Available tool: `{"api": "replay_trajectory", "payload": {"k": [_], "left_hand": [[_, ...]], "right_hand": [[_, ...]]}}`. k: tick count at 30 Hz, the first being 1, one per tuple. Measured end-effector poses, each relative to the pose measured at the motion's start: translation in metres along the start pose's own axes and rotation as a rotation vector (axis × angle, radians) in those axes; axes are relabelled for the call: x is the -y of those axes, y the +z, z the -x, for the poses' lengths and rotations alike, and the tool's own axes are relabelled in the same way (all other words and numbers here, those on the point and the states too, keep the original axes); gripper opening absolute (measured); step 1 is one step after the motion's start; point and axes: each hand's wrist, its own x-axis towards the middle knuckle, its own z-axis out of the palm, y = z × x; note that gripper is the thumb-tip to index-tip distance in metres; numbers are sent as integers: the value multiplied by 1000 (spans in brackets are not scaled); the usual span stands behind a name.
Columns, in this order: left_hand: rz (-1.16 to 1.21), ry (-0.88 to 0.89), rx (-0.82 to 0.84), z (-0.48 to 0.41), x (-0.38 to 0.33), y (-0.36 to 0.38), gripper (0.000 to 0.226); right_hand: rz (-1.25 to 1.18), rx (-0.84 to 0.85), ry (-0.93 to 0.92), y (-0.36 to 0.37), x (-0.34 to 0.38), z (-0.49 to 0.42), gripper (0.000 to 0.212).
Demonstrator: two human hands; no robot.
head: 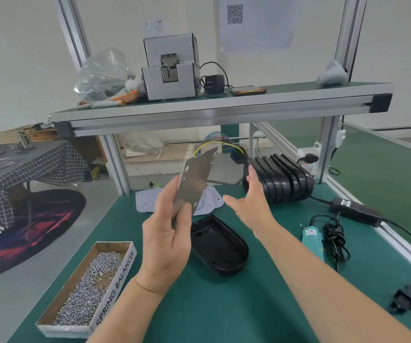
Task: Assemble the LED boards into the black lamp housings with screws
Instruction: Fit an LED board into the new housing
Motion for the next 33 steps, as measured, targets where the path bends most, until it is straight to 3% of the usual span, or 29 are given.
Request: {"api": "replay_trajectory", "payload": {"k": [2, 6, 8, 11, 15, 19, 23, 26, 33], "left_hand": [[65, 28, -53, -6, -20, -4, 50], [260, -26, -219, -21, -43, -8, 47], [387, -136, -345, -30, -44, -14, 49], [607, -446, -489, -41, -26, -25, 35], [787, -1077, -626, -35, 19, -21, 16], [925, -1343, -707, -2, 45, -9, 13], [985, -1407, -739, 19, 59, 2, 4], [1126, -1372, -844, 24, 65, 8, 17], [1054, -1378, -691, 33, 83, -1, 12]], "right_hand": [[-48, 20, 5, -1, 8, -15, 98], [-65, 57, 94, -4, 3, -25, 26], [43, 70, 114, -8, -14, -19, 21], [145, 72, 64, -16, -34, -8, 18], [-141, -176, -54, -26, -23, -6, 22], [-211, -287, -269, -38, 12, -5, 17], [-113, -322, -427, -38, 42, 4, 19], [-89, -319, -467, -34, 53, 8, 21], [-49, -272, -458, -25, 49, 11, 20]]}}
